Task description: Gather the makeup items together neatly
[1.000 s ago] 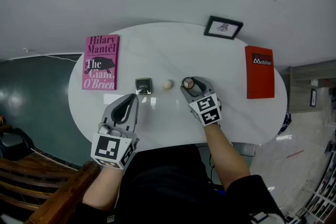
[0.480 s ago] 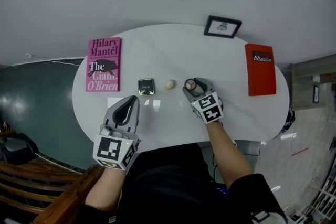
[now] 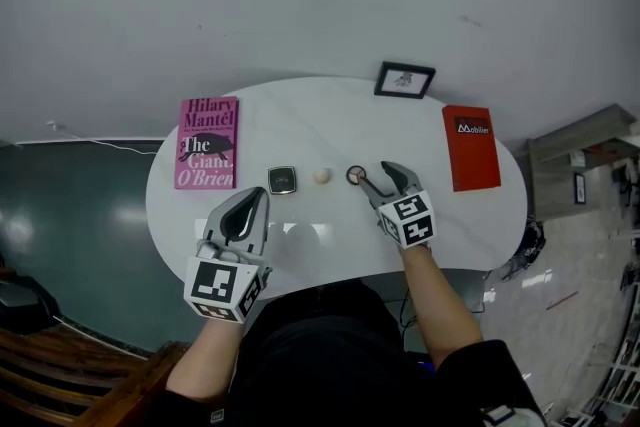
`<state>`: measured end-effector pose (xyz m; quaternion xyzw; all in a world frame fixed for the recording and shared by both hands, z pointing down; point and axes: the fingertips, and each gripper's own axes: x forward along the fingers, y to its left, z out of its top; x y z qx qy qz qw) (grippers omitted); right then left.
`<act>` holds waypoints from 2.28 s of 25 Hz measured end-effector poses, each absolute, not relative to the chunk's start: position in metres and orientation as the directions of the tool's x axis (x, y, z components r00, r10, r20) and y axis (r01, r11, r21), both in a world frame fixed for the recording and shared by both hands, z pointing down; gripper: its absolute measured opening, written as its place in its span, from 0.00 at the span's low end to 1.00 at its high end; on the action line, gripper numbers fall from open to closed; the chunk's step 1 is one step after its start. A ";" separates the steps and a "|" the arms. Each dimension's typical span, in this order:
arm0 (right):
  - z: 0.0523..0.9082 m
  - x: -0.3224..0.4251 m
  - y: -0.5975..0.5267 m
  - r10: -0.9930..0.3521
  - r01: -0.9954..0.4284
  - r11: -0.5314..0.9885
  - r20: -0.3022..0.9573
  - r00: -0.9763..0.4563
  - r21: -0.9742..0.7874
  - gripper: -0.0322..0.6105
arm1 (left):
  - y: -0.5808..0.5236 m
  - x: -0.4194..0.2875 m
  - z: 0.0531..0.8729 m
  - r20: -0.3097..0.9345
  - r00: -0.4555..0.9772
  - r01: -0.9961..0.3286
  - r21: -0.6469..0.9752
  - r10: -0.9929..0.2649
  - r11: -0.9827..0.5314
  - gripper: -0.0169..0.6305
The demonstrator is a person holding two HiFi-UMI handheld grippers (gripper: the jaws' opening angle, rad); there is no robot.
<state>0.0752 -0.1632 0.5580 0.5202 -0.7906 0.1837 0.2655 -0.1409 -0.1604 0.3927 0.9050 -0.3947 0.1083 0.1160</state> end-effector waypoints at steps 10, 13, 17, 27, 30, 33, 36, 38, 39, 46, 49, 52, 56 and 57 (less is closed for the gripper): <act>0.430 0.061 -0.155 -0.853 -0.932 0.362 0.390 -0.346 -0.036 0.40 | -0.149 -0.149 0.349 0.213 0.694 -0.716 0.101 -0.688 -0.691 0.06; 0.404 0.056 -0.147 -0.854 -0.916 0.400 0.355 -0.380 -0.020 0.39 | -0.145 -0.146 0.340 0.219 0.692 -0.716 0.089 -0.688 -0.692 0.06; 0.373 0.057 -0.136 -0.852 -0.896 0.443 0.296 -0.433 -0.036 0.25 | -0.145 -0.140 0.329 0.223 0.676 -0.730 0.074 -0.702 -0.679 0.06; 0.295 0.067 -0.107 -0.805 -0.809 0.581 0.085 -0.587 -0.087 0.14 | -0.139 -0.116 0.296 0.204 0.651 -0.754 0.066 -0.731 -0.653 0.06; 0.274 0.071 -0.103 -0.804 -0.803 0.592 0.025 -0.594 -0.066 0.12 | -0.142 -0.112 0.277 0.164 0.643 -0.765 0.087 -0.748 -0.638 0.06; 0.252 0.078 -0.102 -0.809 -0.807 0.588 -0.037 -0.587 -0.055 0.11 | -0.146 -0.107 0.260 0.128 0.633 -0.774 0.070 -0.763 -0.630 0.06; 0.232 0.085 -0.104 -0.812 -0.813 0.581 -0.089 -0.576 -0.042 0.11 | -0.149 -0.103 0.251 0.115 0.627 -0.778 0.042 -0.770 -0.627 0.06; 0.221 0.086 -0.104 -0.806 -0.810 0.586 -0.113 -0.581 -0.019 0.11 | -0.150 -0.103 0.248 0.116 0.619 -0.783 0.026 -0.776 -0.621 0.06; 0.217 0.085 -0.103 -0.801 -0.806 0.592 -0.120 -0.587 -0.006 0.11 | -0.149 -0.104 0.247 0.115 0.612 -0.789 0.024 -0.783 -0.613 0.06; 0.223 0.088 -0.103 -0.798 -0.803 0.597 -0.118 -0.591 -0.010 0.10 | -0.149 -0.123 0.254 0.112 0.552 -0.832 0.006 -0.826 -0.555 0.06; 0.229 0.095 -0.107 -0.810 -0.813 0.582 -0.105 -0.577 -0.019 0.10 | -0.153 -0.125 0.257 0.119 0.542 -0.838 0.011 -0.832 -0.545 0.05; 0.231 0.099 -0.108 -0.817 -0.820 0.572 -0.100 -0.568 -0.022 0.10 | -0.151 -0.122 0.261 0.129 0.546 -0.835 0.014 -0.828 -0.549 0.06; 0.233 0.102 -0.107 -0.822 -0.825 0.565 -0.099 -0.561 -0.022 0.10 | -0.147 -0.117 0.264 0.134 0.557 -0.828 0.015 -0.819 -0.561 0.06; 0.233 0.103 -0.106 -0.823 -0.825 0.564 -0.098 -0.560 -0.022 0.10 | -0.146 -0.116 0.264 0.135 0.559 -0.827 0.015 -0.818 -0.563 0.05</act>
